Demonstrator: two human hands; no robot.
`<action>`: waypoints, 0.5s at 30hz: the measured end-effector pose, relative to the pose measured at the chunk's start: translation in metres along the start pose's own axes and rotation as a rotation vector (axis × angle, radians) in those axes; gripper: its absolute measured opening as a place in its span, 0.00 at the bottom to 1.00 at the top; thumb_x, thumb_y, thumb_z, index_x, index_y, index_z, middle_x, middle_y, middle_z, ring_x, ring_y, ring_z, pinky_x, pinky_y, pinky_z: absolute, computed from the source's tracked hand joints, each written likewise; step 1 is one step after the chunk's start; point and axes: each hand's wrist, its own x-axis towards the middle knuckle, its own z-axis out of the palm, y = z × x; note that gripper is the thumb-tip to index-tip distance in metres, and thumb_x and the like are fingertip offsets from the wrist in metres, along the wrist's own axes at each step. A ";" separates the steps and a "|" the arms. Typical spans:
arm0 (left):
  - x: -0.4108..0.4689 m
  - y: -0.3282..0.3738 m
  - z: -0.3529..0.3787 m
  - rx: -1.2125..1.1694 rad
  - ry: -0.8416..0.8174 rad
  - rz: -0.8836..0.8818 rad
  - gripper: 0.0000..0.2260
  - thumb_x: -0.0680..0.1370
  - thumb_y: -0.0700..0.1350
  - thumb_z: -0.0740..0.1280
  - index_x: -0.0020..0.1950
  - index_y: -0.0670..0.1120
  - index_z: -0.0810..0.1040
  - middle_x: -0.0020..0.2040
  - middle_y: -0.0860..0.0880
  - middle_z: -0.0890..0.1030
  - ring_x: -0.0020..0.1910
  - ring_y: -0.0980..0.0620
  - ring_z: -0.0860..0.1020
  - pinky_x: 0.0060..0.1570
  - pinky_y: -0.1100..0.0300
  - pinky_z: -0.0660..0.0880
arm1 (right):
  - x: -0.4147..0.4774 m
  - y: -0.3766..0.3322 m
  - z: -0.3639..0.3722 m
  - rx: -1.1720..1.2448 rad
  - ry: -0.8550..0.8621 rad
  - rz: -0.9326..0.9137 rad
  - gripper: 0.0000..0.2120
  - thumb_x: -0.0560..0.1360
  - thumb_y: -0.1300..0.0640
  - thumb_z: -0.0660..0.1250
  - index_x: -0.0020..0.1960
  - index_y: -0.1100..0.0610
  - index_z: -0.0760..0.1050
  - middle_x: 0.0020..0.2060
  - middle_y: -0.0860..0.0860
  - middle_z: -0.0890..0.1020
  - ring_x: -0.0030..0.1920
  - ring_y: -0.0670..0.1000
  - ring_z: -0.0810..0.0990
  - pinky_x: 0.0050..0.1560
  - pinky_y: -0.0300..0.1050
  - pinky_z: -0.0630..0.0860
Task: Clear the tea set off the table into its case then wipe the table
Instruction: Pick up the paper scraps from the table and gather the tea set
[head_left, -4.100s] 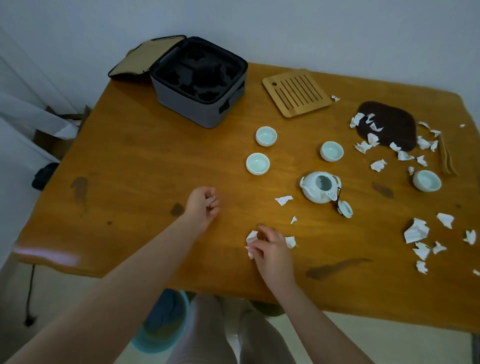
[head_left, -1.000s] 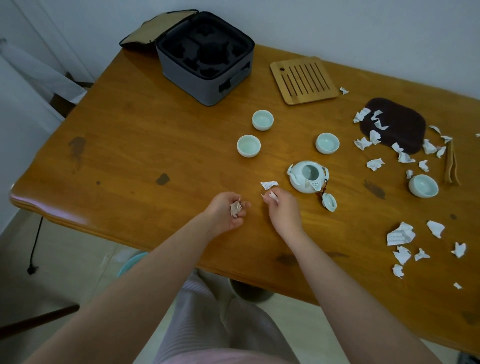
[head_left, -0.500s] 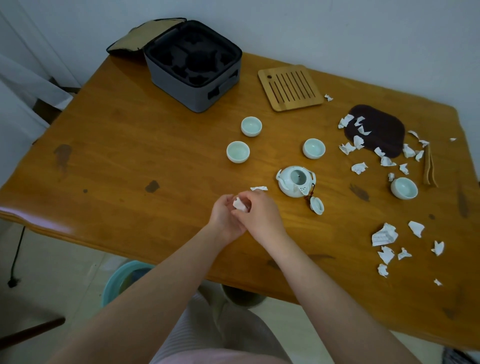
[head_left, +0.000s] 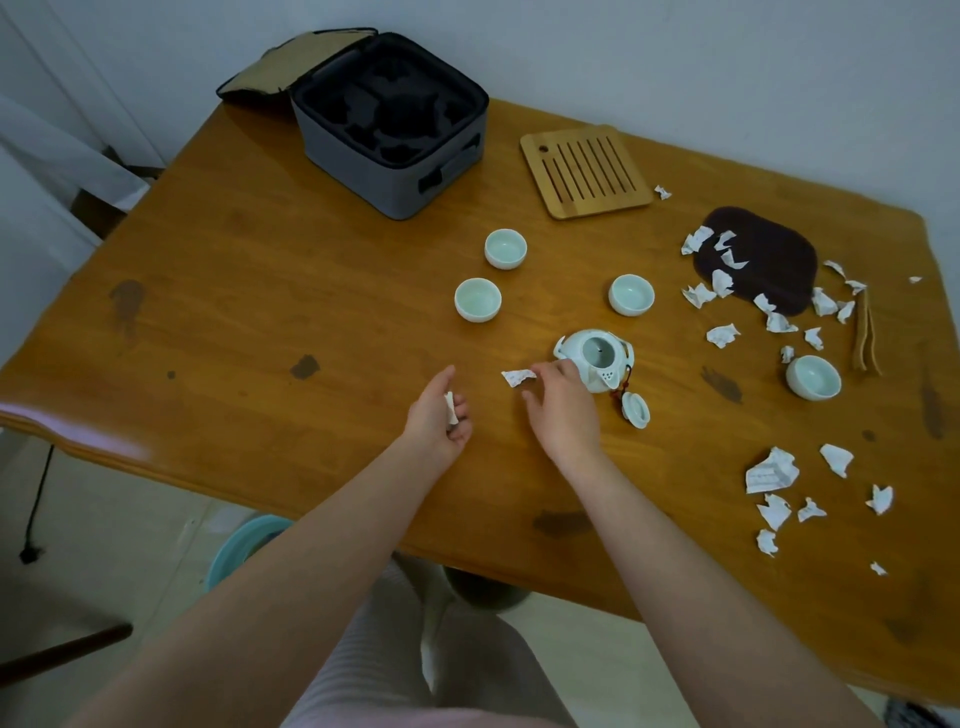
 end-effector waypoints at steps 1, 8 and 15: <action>0.000 0.004 0.000 0.010 0.018 0.004 0.08 0.78 0.50 0.68 0.56 0.52 0.77 0.36 0.50 0.72 0.27 0.57 0.69 0.22 0.65 0.59 | 0.002 0.002 0.005 -0.016 -0.015 -0.012 0.19 0.78 0.55 0.65 0.69 0.56 0.71 0.64 0.52 0.72 0.59 0.53 0.76 0.57 0.46 0.75; 0.011 0.032 0.014 0.308 0.116 0.067 0.09 0.78 0.54 0.67 0.47 0.49 0.74 0.41 0.49 0.76 0.29 0.57 0.67 0.23 0.66 0.62 | 0.020 -0.007 0.032 -0.094 0.035 -0.019 0.17 0.79 0.54 0.64 0.67 0.54 0.73 0.58 0.54 0.74 0.55 0.53 0.76 0.55 0.47 0.76; 0.031 0.045 0.024 0.536 0.020 0.164 0.07 0.80 0.50 0.64 0.42 0.51 0.73 0.36 0.49 0.69 0.30 0.55 0.63 0.28 0.63 0.61 | 0.034 -0.029 0.033 0.092 0.104 0.007 0.08 0.78 0.59 0.66 0.52 0.59 0.83 0.47 0.54 0.83 0.46 0.53 0.80 0.46 0.43 0.74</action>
